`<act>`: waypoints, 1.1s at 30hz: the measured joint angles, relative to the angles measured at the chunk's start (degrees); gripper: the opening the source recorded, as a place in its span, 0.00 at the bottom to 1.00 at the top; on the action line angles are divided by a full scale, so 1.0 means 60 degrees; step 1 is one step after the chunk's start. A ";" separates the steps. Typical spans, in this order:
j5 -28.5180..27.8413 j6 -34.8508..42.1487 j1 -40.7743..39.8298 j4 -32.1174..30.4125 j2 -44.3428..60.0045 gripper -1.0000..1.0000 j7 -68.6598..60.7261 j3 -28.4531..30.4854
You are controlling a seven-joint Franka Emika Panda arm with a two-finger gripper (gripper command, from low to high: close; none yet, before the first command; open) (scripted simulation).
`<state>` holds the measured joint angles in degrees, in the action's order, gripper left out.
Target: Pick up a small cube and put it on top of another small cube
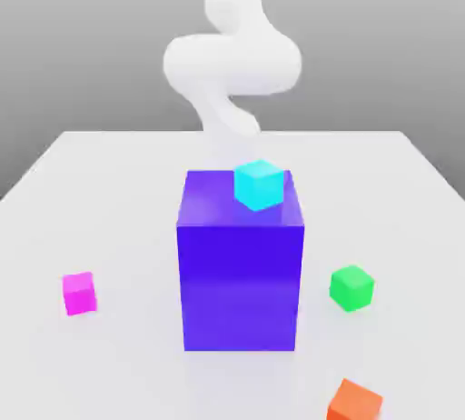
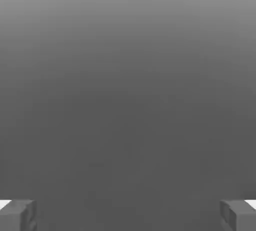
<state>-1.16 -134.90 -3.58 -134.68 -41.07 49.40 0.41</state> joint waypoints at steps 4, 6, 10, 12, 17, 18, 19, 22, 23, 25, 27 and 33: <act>-0.0339 -0.0968 -0.1084 -0.0869 0.1509 0.50 0.1092 0.0209; -0.0478 -0.1420 -0.1574 -0.1279 0.2211 0.50 0.1589 0.0356; -0.0682 -0.2315 -0.2483 -0.2092 0.3595 0.50 0.2517 0.0736; -0.0728 -0.2764 -0.2890 -0.2498 0.4285 0.50 0.2939 0.0977; -0.0446 -0.3901 -0.3716 -0.3519 0.6015 0.50 0.3712 0.1699; -0.0259 -0.4129 -0.4018 -0.3724 0.6365 0.50 0.3774 0.1833; -0.0006 -0.4357 -0.4138 -0.3929 0.6716 0.50 0.3789 0.1900; 0.0924 -0.5101 -0.4505 -0.4160 0.7771 0.50 0.3444 0.1730; 0.1201 -0.5371 -0.4617 -0.4121 0.8121 0.50 0.3272 0.1564; 0.1657 -0.5915 -0.4991 -0.4003 0.8813 0.50 0.2946 0.1092; 0.1910 -0.6469 -0.5404 -0.3871 0.9498 0.50 0.2743 0.0624; 0.1941 -0.6657 -0.5532 -0.3829 0.9716 0.00 0.2720 0.0483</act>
<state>10.48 -174.84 -36.77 -157.66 17.22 65.72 3.31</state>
